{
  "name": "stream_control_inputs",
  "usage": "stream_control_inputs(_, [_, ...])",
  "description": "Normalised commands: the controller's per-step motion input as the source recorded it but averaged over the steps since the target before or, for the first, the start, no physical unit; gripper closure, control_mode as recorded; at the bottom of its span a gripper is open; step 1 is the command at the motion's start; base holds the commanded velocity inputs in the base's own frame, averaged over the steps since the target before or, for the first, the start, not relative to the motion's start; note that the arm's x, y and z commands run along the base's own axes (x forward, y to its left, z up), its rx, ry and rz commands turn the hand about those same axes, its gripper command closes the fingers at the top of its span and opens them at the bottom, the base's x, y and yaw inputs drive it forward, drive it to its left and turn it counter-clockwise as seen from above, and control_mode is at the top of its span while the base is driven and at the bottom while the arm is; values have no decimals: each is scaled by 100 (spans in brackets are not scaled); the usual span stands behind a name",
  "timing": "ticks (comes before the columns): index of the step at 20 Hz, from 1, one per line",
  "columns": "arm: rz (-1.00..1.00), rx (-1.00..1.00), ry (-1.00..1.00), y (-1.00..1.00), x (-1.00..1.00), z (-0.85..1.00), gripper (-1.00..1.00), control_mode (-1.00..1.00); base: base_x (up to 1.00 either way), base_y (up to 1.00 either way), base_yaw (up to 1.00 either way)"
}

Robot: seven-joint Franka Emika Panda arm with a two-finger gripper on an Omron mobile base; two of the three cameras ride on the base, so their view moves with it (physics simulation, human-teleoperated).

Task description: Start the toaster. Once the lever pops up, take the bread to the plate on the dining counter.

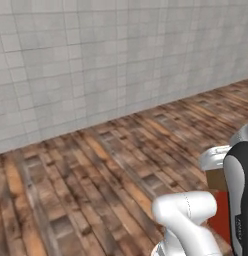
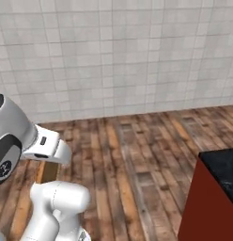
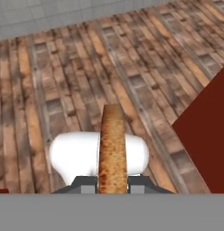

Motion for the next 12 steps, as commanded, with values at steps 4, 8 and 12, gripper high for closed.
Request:
stream_control_inputs(4, [0, 0, 0, 0, 0, 0, 100, 100, 100, 0, -40])
stream_control_inputs(8, [0, 0, 0, 0, 0, 0, 100, 100, 95, 0, -54])
stream_control_inputs(12, [0, 0, 0, 0, 0, 0, 100, 100, 84, 13, -61])
